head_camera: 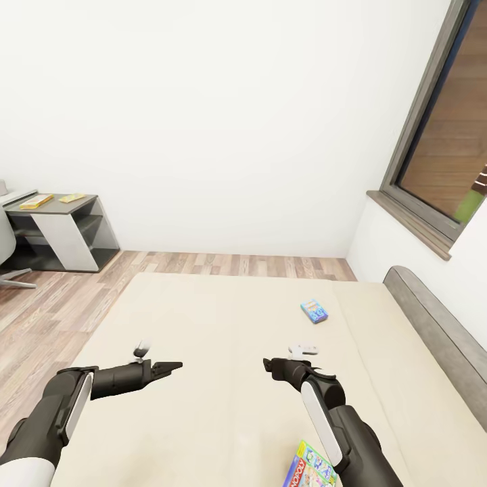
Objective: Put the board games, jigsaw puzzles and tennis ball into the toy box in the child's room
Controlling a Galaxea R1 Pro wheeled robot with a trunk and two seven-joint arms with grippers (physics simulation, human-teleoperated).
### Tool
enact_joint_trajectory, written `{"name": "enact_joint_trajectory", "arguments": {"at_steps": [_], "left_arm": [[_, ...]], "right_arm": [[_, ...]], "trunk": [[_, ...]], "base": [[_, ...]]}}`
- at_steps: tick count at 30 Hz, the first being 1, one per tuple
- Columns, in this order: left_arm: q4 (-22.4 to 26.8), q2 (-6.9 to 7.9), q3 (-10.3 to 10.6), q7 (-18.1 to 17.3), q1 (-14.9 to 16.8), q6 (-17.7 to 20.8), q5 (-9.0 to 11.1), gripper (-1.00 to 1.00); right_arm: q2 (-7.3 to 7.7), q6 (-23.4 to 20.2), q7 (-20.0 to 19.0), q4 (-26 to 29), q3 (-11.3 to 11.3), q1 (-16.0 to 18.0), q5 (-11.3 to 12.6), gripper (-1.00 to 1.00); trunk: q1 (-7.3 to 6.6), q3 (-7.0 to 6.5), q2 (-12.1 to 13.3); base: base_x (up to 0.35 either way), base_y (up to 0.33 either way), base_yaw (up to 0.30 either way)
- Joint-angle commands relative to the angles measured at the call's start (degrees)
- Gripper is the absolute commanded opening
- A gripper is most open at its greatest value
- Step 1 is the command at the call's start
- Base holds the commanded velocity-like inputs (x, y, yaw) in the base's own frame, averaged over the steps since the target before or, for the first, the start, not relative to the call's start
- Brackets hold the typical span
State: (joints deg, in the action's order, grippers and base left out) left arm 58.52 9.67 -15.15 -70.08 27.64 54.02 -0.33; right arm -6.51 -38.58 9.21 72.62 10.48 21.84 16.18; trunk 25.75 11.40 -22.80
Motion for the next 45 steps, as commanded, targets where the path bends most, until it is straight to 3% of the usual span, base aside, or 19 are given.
{"name": "enact_joint_trajectory", "arguments": {"at_steps": [1, 45], "left_arm": [[0.0, 0.0, -0.1, -0.2, 0.0, 0.6, 0.0, 1.0], [0.0, 0.0, 0.0, -0.2, 0.0, 0.7, -0.1, 1.0]], "right_arm": [[0.01, -0.2, 0.5, 0.1, 0.1, 0.0, 0.6, 1.0], [0.01, -0.2, 0.5, 0.1, 0.1, 0.0, 0.9, 1.0]], "trunk": [[0.03, 0.12, -0.1], [0.03, 0.12, -0.1]], "base": [[0.0, -0.006, 0.0], [0.0, -0.006, 0.0]]}}
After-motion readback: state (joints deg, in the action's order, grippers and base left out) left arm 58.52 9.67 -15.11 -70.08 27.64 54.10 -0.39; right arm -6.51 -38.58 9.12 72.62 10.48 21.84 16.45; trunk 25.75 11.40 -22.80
